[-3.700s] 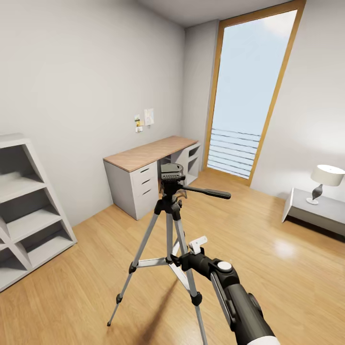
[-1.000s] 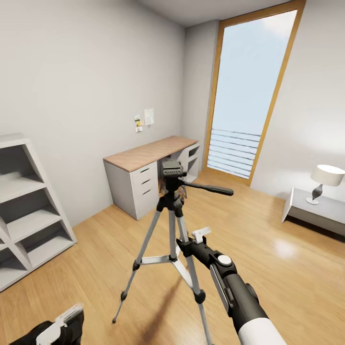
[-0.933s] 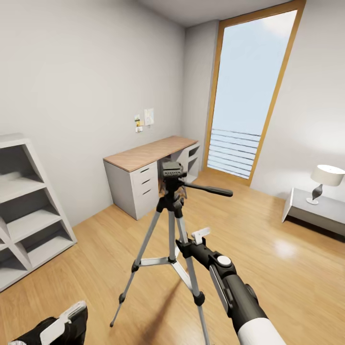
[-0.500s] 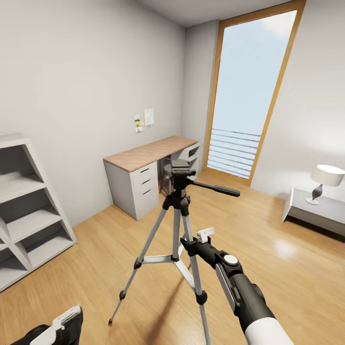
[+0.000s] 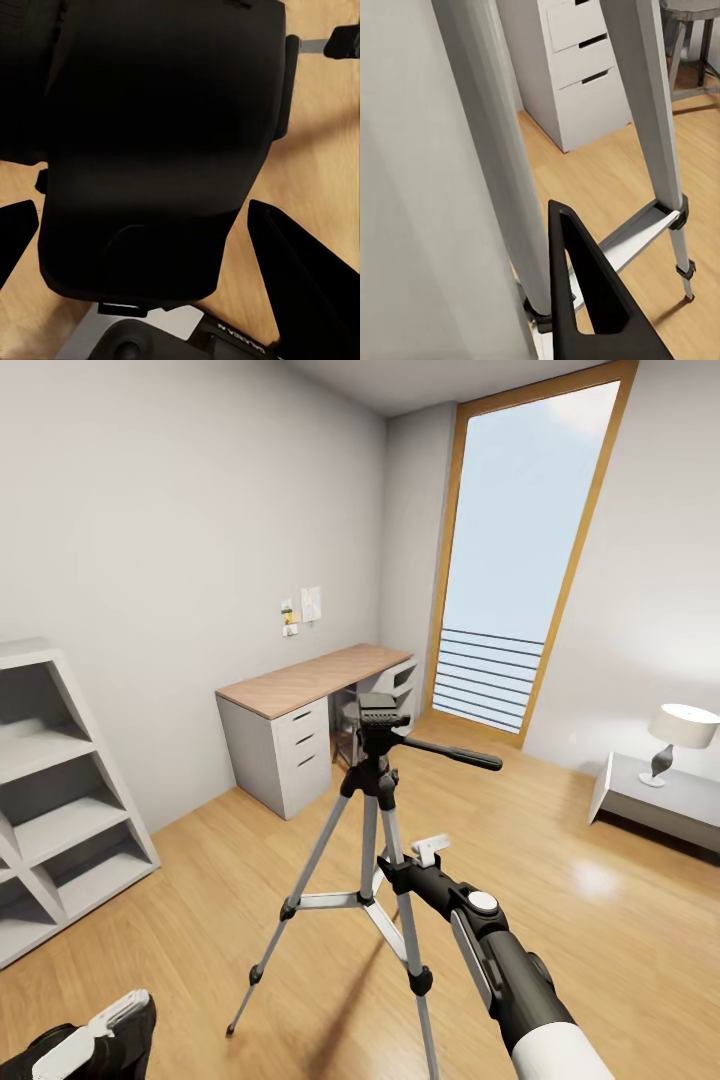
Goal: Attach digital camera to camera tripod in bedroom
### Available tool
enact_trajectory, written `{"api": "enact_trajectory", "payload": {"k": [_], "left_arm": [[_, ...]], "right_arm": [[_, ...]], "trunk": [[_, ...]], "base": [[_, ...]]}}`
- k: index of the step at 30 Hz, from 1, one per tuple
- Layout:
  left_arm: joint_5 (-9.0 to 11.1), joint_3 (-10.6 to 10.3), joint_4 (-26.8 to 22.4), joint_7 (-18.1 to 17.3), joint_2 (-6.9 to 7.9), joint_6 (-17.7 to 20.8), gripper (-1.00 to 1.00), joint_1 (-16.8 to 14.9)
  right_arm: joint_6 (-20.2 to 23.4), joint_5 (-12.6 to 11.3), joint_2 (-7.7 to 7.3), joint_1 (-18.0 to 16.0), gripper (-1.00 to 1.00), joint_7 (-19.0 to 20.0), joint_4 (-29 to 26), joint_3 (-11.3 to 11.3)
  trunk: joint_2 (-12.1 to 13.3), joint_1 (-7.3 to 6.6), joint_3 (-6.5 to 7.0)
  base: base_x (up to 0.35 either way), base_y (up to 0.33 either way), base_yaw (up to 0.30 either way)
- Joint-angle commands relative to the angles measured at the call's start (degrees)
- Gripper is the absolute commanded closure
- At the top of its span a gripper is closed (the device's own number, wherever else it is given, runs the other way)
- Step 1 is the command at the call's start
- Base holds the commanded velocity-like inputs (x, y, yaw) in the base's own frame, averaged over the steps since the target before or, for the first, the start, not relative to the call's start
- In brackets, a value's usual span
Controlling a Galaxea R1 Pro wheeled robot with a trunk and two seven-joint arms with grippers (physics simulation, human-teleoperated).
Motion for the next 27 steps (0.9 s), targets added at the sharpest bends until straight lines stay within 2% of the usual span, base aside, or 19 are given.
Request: {"api": "enact_trajectory", "payload": {"k": [1,10,12,13,18,19,21,22,24,25,27], "left_arm": [[0.6,0.0,-0.5,0.8,0.4,0.4,1.0,-0.1],[0.7,3.2,-3.4,3.8,3.35,3.3,1.0,-2.3],[0.8,3.9,-4.1,4.5,2.96,3.9,1.0,-2.9],[0.8,39.5,-68.8,41.8,0.37,31.8,1.0,-10.3],[0.9,39.9,-68.8,45.2,-5.01,32.7,1.0,-17.4],[1.0,40.0,-68.6,46.6,-7.0,33.0,1.0,-20.3],[1.1,40.0,-68.2,47.8,-8.86,33.4,1.0,-23.1],[1.2,40.0,-67.6,48.9,-10.61,33.9,1.0,-25.7],[1.3,40.1,-66.7,49.6,-12.21,34.4,1.0,-28.3],[1.4,40.1,-65.6,50.1,-13.61,34.8,1.0,-30.7],[1.5,40.1,-64.1,50.4,-14.78,35.1,1.0,-33.2]], "right_arm": [[0.6,0.6,0.04,0.0,1.0,0.4,0.2,-0.1],[0.6,0.7,0.11,0.0,1.0,0.4,0.3,-0.1],[0.6,0.7,0.12,0.0,1.0,0.4,0.3,0.0],[4.5,5.2,0.13,0.0,1.0,0.4,1.7,0.0],[4.5,5.2,0.13,0.0,1.0,0.4,1.7,0.0],[4.5,5.2,0.14,0.0,1.0,0.4,1.7,0.0],[4.5,5.2,0.14,0.0,1.0,0.4,1.7,0.0],[4.5,5.2,0.14,0.0,1.0,0.4,1.7,0.0],[4.5,5.2,0.14,0.0,1.0,0.4,1.7,0.0],[4.5,5.2,0.14,0.0,1.0,0.4,1.7,0.0],[4.5,5.2,0.14,0.0,1.0,0.4,1.7,0.0]], "trunk": [[-0.1,0.02,-0.1],[-0.1,0.02,-0.1],[-0.1,0.02,-0.1],[-0.1,0.02,-0.1],[-0.1,0.02,-0.1],[-0.1,0.02,-0.1],[-0.1,0.02,-0.1],[-0.1,0.02,-0.1],[-0.1,0.02,-0.1],[-0.1,0.02,-0.1],[-0.1,0.02,-0.1]], "base": [[0.0,0.0,0.0],[0.0,0.0,0.0],[0.0,0.0,0.0],[0.0,0.0,0.0],[0.0,0.0,0.0],[0.0,0.0,0.0],[0.0,0.0,0.0],[0.0,0.0,0.0],[0.0,0.0,0.0],[0.0,0.0,0.0],[0.0,0.0,0.0]]}}
